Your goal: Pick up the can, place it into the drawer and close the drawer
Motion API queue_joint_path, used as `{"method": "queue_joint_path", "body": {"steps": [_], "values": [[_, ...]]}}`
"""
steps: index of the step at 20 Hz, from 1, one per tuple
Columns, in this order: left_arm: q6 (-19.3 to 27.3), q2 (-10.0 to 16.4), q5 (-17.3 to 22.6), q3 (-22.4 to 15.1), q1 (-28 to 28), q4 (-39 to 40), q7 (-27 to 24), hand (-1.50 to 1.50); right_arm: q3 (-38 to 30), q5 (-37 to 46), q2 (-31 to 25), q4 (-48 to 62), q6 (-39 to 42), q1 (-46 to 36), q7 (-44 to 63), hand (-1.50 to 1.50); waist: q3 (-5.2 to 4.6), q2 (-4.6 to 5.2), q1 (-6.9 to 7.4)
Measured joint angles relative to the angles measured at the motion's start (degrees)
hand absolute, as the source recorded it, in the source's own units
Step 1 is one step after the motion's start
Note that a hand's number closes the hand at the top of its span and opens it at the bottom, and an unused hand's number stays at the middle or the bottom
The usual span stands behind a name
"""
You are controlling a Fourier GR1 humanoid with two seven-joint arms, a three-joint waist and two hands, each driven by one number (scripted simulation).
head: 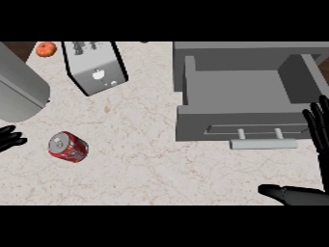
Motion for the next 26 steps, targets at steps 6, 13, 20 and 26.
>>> {"method": "queue_joint_path", "body": {"steps": [6, 13, 20, 26], "values": [[-3.1, 1.4, 2.2, 0.6, -3.5, 8.3, 3.0, -1.5, -2.6, -3.0, -0.8, -1.2, 2.5, 3.3, -1.3, -1.5, 0.04, -0.15, 0.15], [-4.0, -3.3, -2.0, 0.6, -8.7, 14.5, 4.1, -1.5, -2.6, -2.6, -0.2, -1.4, 3.7, 5.9, -3.1, -1.5, 0.02, -0.14, 0.11], [-4.6, -8.7, -9.2, 1.5, -9.5, 16.1, 3.4, -1.5, -5.3, -4.2, -0.7, -0.6, 5.8, 8.2, -5.9, -1.5, 0.02, -0.19, 0.37], [-5.5, -13.7, -17.7, 2.8, -11.7, 19.5, 1.8, -1.5, -5.5, -3.3, -0.3, 1.1, 6.1, 7.7, -7.3, -1.5, -0.02, -0.1, 0.31]]}}
